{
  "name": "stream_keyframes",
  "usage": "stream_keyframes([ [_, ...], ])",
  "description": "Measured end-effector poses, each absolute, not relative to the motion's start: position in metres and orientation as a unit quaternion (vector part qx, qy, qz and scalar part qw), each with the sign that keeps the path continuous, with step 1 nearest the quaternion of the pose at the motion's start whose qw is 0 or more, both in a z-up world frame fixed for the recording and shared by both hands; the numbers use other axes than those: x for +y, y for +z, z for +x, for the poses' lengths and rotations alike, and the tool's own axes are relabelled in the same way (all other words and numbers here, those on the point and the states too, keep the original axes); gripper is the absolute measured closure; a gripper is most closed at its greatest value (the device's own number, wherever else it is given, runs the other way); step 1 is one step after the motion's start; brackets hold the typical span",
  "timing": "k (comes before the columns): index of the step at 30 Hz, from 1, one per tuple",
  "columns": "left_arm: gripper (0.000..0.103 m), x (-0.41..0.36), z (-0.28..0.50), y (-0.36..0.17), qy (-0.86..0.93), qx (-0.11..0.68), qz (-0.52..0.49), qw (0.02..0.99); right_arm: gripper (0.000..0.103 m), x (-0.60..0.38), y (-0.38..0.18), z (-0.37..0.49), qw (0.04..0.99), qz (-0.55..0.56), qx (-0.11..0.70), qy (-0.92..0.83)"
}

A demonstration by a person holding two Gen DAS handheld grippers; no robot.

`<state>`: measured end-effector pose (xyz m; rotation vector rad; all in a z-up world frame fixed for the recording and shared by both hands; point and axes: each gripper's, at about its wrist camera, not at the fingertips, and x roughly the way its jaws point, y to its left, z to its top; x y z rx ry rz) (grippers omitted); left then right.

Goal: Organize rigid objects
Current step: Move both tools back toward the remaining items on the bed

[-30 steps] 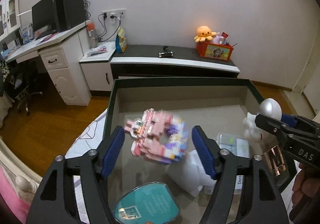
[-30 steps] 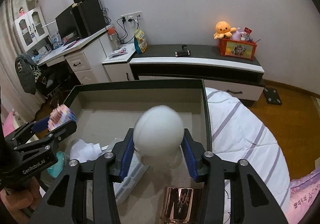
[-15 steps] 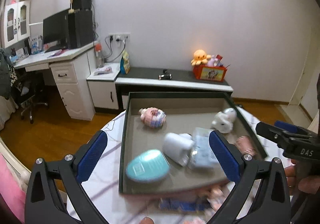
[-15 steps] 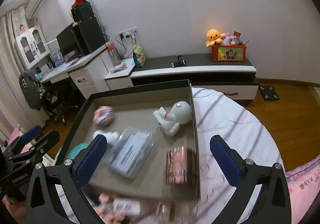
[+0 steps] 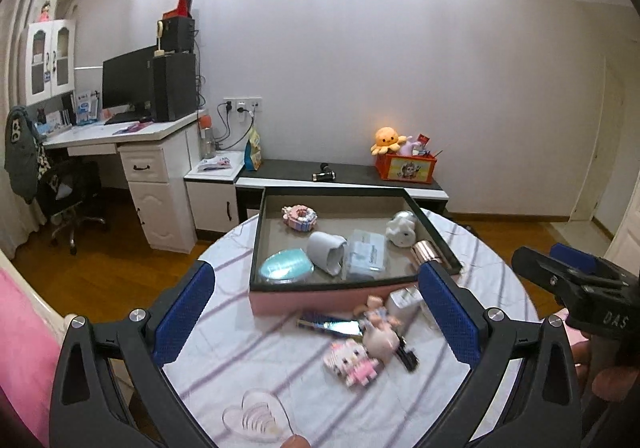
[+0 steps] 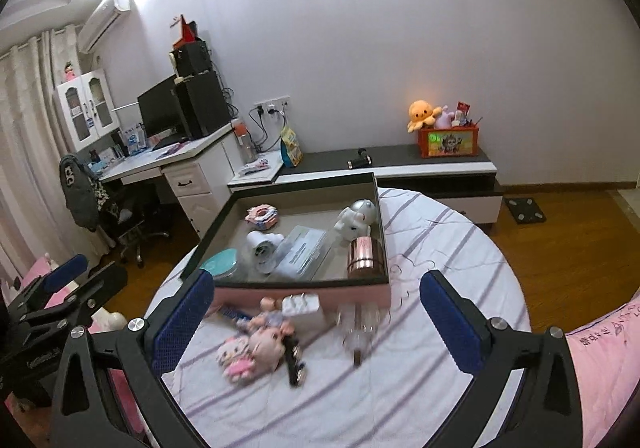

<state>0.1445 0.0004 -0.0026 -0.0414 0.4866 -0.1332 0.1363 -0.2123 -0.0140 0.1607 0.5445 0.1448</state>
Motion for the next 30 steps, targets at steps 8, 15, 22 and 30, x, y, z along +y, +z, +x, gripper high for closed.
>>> stream_keyframes([
  [8, 0.000, 0.003, 0.098, 0.004, -0.063, 0.225, -0.036, 0.972, 0.000, -0.209, -0.010, 0.079, 0.966, 0.076, 0.240, 0.062],
  [15, 0.000, 0.003, 0.074, 0.001, -0.052, 0.222, -0.033, 0.973, 0.000, -0.207, -0.014, 0.045, 0.969, 0.074, 0.231, 0.053],
  [22, 0.000, 0.004, 0.054, -0.013, -0.042, 0.233, -0.024, 0.971, 0.000, -0.192, -0.019, 0.042, 0.969, 0.060, 0.232, 0.066],
  [30, 0.000, 0.015, 0.050, -0.018, -0.032, 0.238, -0.035, 0.970, 0.000, -0.184, -0.026, 0.040, 0.966, 0.054, 0.242, 0.073],
])
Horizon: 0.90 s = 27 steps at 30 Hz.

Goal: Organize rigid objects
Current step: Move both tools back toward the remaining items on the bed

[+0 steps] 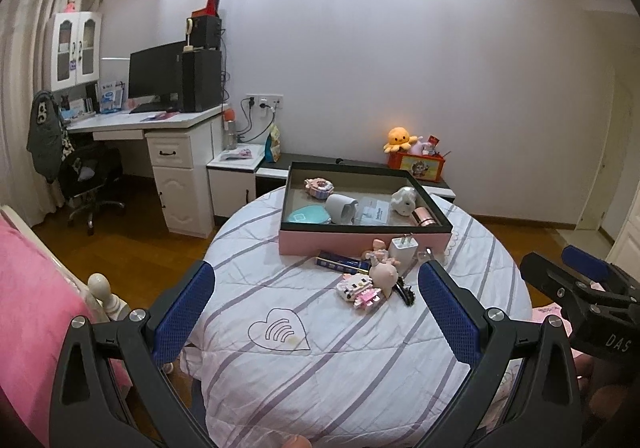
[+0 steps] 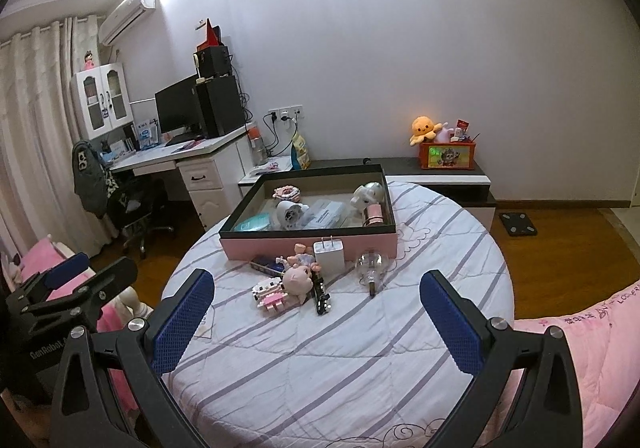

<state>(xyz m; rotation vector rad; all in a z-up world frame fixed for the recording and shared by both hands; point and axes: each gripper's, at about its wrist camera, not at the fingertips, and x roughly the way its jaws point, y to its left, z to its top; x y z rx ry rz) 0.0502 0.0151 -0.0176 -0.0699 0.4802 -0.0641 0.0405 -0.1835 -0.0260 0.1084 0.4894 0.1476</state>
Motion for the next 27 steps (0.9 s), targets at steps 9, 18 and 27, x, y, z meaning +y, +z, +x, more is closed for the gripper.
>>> stream_keyframes([
  [9, 0.000, 0.016, 0.050, -0.019, -0.033, 0.239, -0.033, 0.970, 0.000, -0.188, -0.028, 0.040, 0.966, 0.057, 0.243, 0.067],
  [18, 0.000, 0.015, 0.057, -0.035, -0.035, 0.256, -0.033, 0.966, 0.000, -0.196, -0.036, 0.047, 0.963, 0.061, 0.255, 0.061],
  [27, 0.000, 0.001, 0.083, -0.074, -0.054, 0.302, -0.030, 0.951, 0.000, -0.213, -0.063, 0.071, 0.954, 0.065, 0.290, 0.038],
])
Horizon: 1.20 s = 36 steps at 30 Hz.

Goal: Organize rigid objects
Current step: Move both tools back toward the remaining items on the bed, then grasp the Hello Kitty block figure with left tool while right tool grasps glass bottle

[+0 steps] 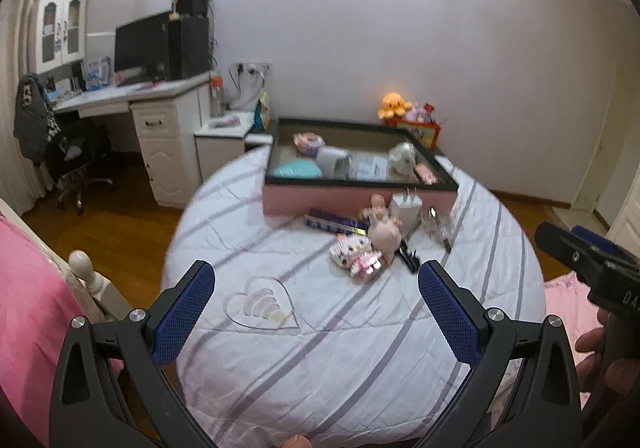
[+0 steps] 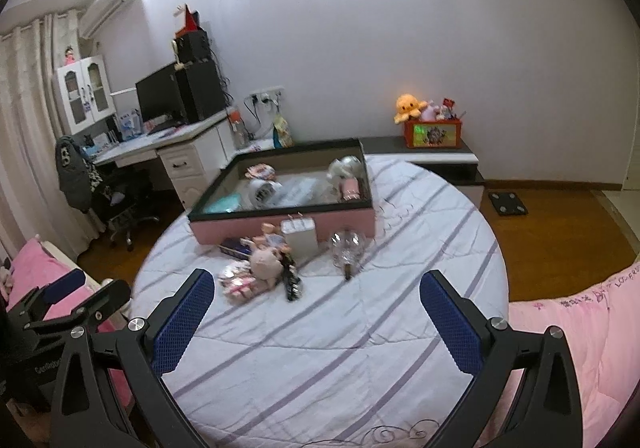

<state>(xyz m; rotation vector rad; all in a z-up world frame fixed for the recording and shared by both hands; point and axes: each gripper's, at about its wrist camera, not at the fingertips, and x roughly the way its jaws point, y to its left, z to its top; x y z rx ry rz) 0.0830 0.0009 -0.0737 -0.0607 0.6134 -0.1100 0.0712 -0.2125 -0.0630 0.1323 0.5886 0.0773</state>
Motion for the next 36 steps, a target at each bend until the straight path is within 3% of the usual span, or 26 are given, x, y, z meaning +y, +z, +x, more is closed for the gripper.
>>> stream_keyframes([
  [15, 0.000, -0.032, 0.169, -0.142, -0.064, 0.386, -0.016, 0.920, 0.000, -0.232, -0.122, 0.150, 0.928, 0.058, 0.368, 0.015],
  [27, 0.001, -0.039, 0.217, -0.164, -0.074, 0.438, -0.016, 0.896, 0.000, -0.223, -0.148, 0.207, 0.914, 0.025, 0.405, 0.017],
  [30, 0.013, -0.041, 0.213, -0.164, -0.083, 0.434, -0.010, 0.897, 0.003, -0.218, -0.149, 0.216, 0.912, 0.022, 0.409, 0.023],
  [32, 0.030, -0.044, 0.210, -0.163, -0.084, 0.428, -0.002, 0.900, 0.009, -0.214, -0.151, 0.224, 0.910, 0.018, 0.413, 0.025],
  [33, 0.035, -0.043, 0.209, -0.162, -0.083, 0.425, -0.001, 0.901, 0.013, -0.212, -0.152, 0.227, 0.909, 0.017, 0.416, 0.026],
  [35, 0.043, -0.038, 0.208, -0.161, -0.089, 0.424, -0.007, 0.901, 0.036, -0.208, -0.158, 0.233, 0.904, 0.013, 0.426, 0.027],
  [36, 0.043, -0.035, 0.209, -0.160, -0.094, 0.424, -0.014, 0.901, 0.037, -0.206, -0.162, 0.235, 0.903, 0.008, 0.429, 0.025],
])
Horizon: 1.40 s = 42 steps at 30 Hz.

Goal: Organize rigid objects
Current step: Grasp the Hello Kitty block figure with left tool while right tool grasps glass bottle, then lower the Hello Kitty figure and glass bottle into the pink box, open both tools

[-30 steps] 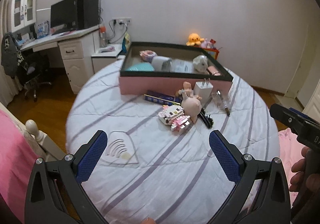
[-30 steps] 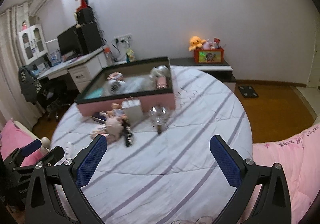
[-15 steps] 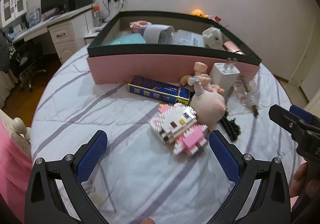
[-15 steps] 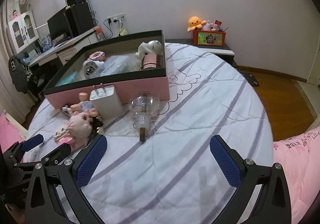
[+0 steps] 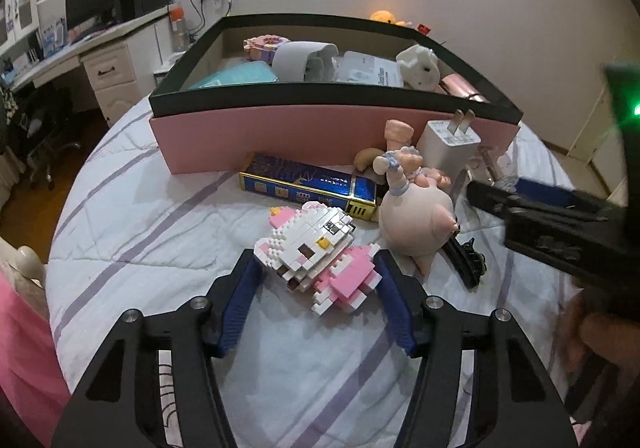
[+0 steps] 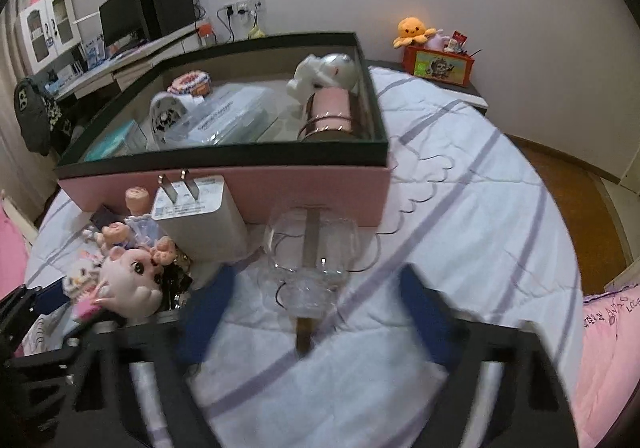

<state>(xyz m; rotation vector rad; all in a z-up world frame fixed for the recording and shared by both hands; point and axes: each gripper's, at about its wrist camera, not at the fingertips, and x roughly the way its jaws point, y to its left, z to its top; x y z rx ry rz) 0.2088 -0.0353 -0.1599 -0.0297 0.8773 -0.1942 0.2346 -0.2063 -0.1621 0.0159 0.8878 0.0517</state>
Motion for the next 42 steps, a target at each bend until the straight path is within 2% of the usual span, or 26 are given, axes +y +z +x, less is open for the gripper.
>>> stream_keyframes([
  [1, 0.043, -0.032, 0.209, -0.159, -0.097, 0.424, -0.021, 0.900, 0.040, -0.205, -0.163, 0.234, 0.905, 0.003, 0.425, 0.023],
  [3, 0.043, -0.028, 0.207, -0.158, -0.099, 0.423, -0.028, 0.900, 0.057, -0.206, -0.160, 0.232, 0.907, 0.005, 0.421, 0.026],
  [7, 0.043, -0.018, 0.202, -0.154, -0.096, 0.418, -0.041, 0.902, 0.063, -0.211, -0.156, 0.223, 0.909, 0.021, 0.416, 0.036],
  [16, 0.043, -0.006, 0.183, -0.139, -0.089, 0.403, -0.048, 0.910, 0.063, -0.212, -0.140, 0.194, 0.916, 0.034, 0.397, 0.056],
  [32, 0.043, 0.002, 0.146, -0.084, -0.085, 0.343, -0.042, 0.935, 0.063, -0.203, -0.076, 0.135, 0.938, 0.039, 0.332, 0.097],
  [42, 0.043, 0.010, 0.169, -0.039, -0.080, 0.290, -0.029, 0.953, 0.063, -0.191, -0.041, 0.161, 0.947, 0.017, 0.301, 0.111],
])
